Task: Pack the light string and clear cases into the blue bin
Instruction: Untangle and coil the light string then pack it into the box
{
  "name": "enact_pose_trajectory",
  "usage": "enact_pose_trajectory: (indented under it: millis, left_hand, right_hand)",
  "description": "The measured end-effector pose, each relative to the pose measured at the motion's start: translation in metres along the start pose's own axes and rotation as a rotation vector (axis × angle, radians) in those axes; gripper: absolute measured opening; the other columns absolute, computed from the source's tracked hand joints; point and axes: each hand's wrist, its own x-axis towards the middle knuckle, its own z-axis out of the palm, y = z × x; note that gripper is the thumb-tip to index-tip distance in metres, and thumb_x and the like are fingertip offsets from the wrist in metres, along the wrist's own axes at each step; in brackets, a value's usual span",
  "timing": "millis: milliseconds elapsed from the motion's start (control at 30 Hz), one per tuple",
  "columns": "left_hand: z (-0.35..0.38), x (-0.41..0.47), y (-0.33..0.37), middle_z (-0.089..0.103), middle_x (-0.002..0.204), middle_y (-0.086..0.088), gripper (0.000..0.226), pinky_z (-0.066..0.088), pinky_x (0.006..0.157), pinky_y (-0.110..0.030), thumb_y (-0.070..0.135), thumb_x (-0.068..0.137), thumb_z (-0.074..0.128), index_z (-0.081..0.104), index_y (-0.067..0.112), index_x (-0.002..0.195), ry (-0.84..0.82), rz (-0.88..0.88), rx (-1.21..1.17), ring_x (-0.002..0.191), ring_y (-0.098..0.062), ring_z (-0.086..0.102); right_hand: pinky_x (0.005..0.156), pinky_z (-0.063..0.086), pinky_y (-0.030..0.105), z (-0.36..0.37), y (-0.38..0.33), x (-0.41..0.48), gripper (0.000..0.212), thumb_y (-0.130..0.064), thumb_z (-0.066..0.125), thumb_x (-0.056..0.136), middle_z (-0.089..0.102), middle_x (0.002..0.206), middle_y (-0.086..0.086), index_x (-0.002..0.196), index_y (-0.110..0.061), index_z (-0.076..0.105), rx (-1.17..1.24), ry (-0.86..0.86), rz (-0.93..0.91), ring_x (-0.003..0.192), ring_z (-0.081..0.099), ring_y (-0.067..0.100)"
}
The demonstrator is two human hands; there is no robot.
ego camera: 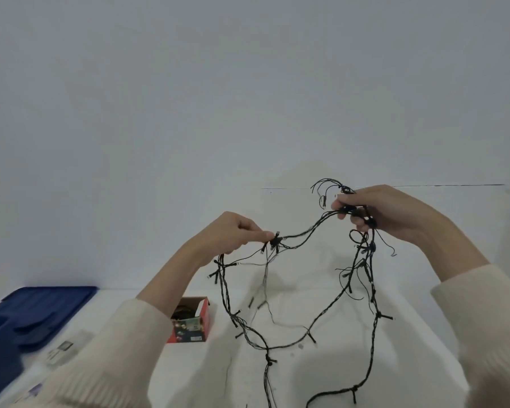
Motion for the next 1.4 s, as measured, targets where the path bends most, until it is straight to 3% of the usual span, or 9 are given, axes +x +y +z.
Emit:
enact_pose_trajectory:
  millis: [333,467,667,933,1000,1067,1133,1267,1400]
  left_hand:
    - [-0.004,0.003,-0.019,0.067,0.077,0.004,0.009,0.038,0.051,-0.015,0.026,0.083,0.069,0.064,0.020,0.078,0.270,0.152,-0.028,0.058,-0.006,0.053]
    - [-0.004,0.007,-0.014,0.064,0.081,0.000,0.010,0.050,0.077,-0.031,0.016,0.087,0.064,0.060,0.015,0.078,0.329,0.120,-0.299,0.077,-0.014,0.061]
    - [-0.007,0.007,0.011,0.055,0.066,-0.002,0.009,0.050,0.058,-0.023,0.013,0.092,0.056,0.056,0.013,0.082,0.210,0.059,-0.593,0.052,-0.013,0.051]
    - [0.007,0.009,0.040,0.059,0.064,0.006,0.006,0.039,0.055,-0.019,0.021,0.091,0.059,0.061,0.015,0.091,0.006,0.167,-0.404,0.051,-0.011,0.042]
    - [0.006,0.010,0.042,0.059,0.063,0.007,0.007,0.039,0.056,-0.020,0.023,0.090,0.061,0.063,0.016,0.092,-0.012,0.195,-0.371,0.050,-0.010,0.041]
    - [0.002,0.011,0.035,0.054,0.062,0.005,0.013,0.037,0.055,-0.021,0.027,0.087,0.065,0.066,0.016,0.092,-0.009,0.198,-0.258,0.049,-0.010,0.039]
    - [-0.004,0.009,0.023,0.049,0.057,0.006,0.020,0.036,0.053,-0.020,0.032,0.084,0.068,0.069,0.013,0.090,-0.054,0.178,-0.070,0.048,-0.009,0.040]
    - [-0.013,0.007,-0.008,0.043,0.049,0.007,0.020,0.041,0.049,-0.019,0.028,0.086,0.066,0.070,0.009,0.082,-0.133,0.120,0.198,0.045,-0.007,0.040]
    - [-0.023,0.008,-0.039,0.048,0.052,0.005,0.024,0.045,0.056,-0.021,0.028,0.090,0.061,0.070,0.005,0.087,-0.128,0.018,0.179,0.046,-0.007,0.045]
  right_hand:
    - [0.034,0.024,0.015,-0.015,0.020,0.011,0.016,-0.019,0.057,0.089,0.059,0.075,0.005,0.080,-0.008,0.065,0.218,0.266,0.055,0.041,0.033,0.007]
    - [0.051,0.039,0.018,-0.010,0.020,0.011,0.017,-0.022,0.059,0.089,0.062,0.075,0.004,0.079,-0.010,0.067,0.186,0.288,0.053,0.056,0.045,0.013]
    - [0.082,0.041,0.035,0.002,0.015,0.008,0.017,-0.027,0.056,0.090,0.071,0.088,-0.002,0.081,-0.018,0.068,0.075,0.167,-0.032,0.086,0.064,0.015]
    - [0.098,0.041,0.033,0.046,0.001,0.007,0.022,-0.035,0.062,0.077,0.071,0.108,-0.008,0.083,-0.019,0.076,0.075,-0.192,-0.200,0.115,0.057,0.006]
    - [0.091,0.047,0.032,0.054,-0.002,0.008,0.021,-0.030,0.063,0.075,0.073,0.093,0.000,0.080,-0.014,0.075,0.127,-0.229,-0.187,0.097,0.065,0.013]
    - [0.062,0.050,0.023,0.054,-0.006,0.008,0.018,-0.021,0.061,0.080,0.059,0.067,0.005,0.073,-0.008,0.072,0.268,-0.165,-0.167,0.062,0.055,0.017]
    - [0.040,0.029,0.015,0.043,-0.007,0.010,0.022,-0.013,0.055,0.087,0.044,0.058,0.001,0.071,-0.005,0.066,0.337,-0.044,-0.151,0.049,0.034,0.009]
    - [0.037,0.014,0.014,0.010,-0.003,0.011,0.037,-0.013,0.048,0.091,0.044,0.050,-0.005,0.060,-0.013,0.068,0.522,0.111,-0.189,0.038,0.028,0.002]
    - [0.033,0.015,0.012,-0.021,0.003,0.008,0.040,-0.016,0.048,0.092,0.048,0.052,-0.007,0.057,-0.019,0.067,0.695,0.325,-0.263,0.037,0.028,0.003]
